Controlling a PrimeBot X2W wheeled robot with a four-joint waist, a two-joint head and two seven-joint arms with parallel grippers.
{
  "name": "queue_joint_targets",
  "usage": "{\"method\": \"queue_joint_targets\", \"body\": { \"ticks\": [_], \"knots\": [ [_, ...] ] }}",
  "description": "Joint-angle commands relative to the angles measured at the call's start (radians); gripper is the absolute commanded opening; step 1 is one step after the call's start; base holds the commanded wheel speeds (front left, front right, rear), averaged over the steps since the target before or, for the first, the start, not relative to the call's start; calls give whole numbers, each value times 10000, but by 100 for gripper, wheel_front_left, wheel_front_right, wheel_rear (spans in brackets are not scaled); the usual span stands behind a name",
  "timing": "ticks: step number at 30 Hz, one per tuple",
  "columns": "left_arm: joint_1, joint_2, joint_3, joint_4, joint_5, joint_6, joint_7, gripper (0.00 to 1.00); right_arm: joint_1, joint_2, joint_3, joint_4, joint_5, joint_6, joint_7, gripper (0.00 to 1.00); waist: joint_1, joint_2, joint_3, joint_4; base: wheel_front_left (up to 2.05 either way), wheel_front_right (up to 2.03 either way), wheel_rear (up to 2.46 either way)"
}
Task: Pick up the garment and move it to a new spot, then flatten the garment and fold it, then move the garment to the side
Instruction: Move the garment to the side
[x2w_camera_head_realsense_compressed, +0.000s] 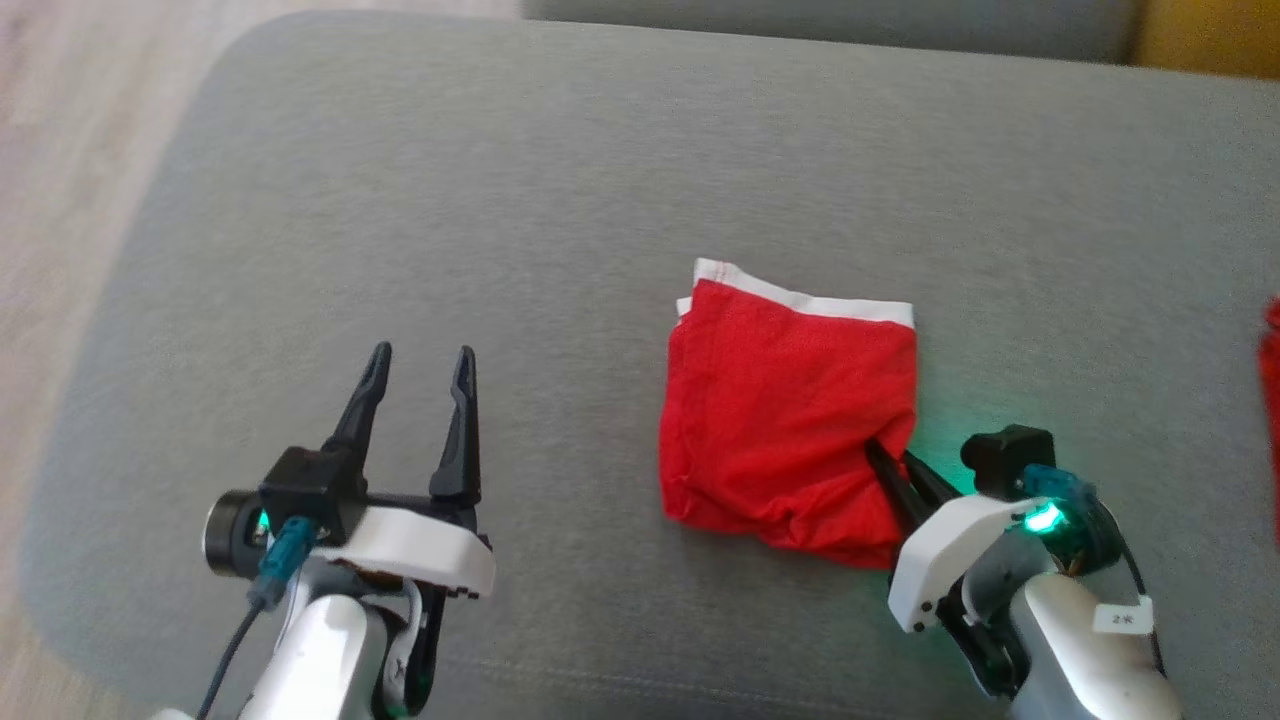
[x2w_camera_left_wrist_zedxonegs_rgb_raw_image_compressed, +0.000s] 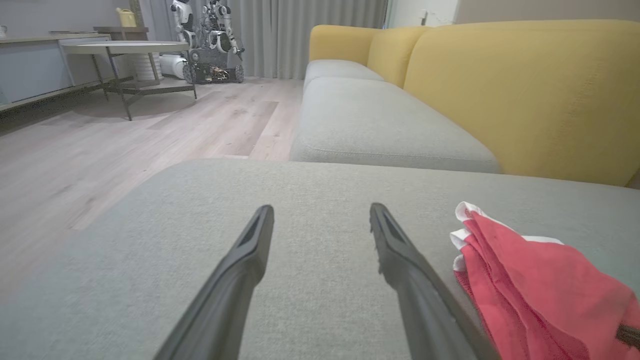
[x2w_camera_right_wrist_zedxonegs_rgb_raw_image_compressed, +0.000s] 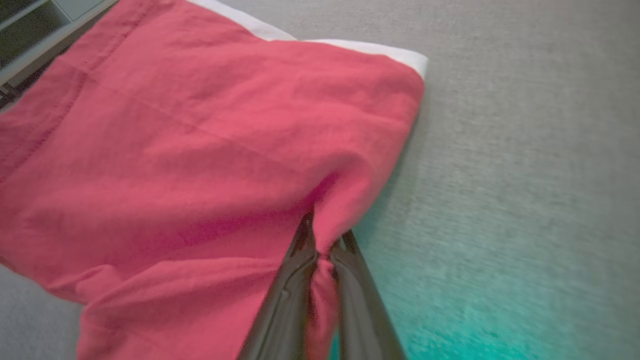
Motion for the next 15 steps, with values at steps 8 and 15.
{"method": "queue_joint_targets", "body": {
  "ticks": [8, 15],
  "knots": [
    [-714, 128, 501, -741, 248, 56, -121, 100, -344, -1170, 1301, -1333, 93, -9, 421, 0, 0, 0, 613, -2234, 0, 0, 0],
    [-1172, 318, 534, -878, 383, -11, -120, 100, -1168, -2551, 1919, -2284, 513, -9, 618, 0, 0, 0, 1324, -3767, 0, 0, 0]
  ]
}}
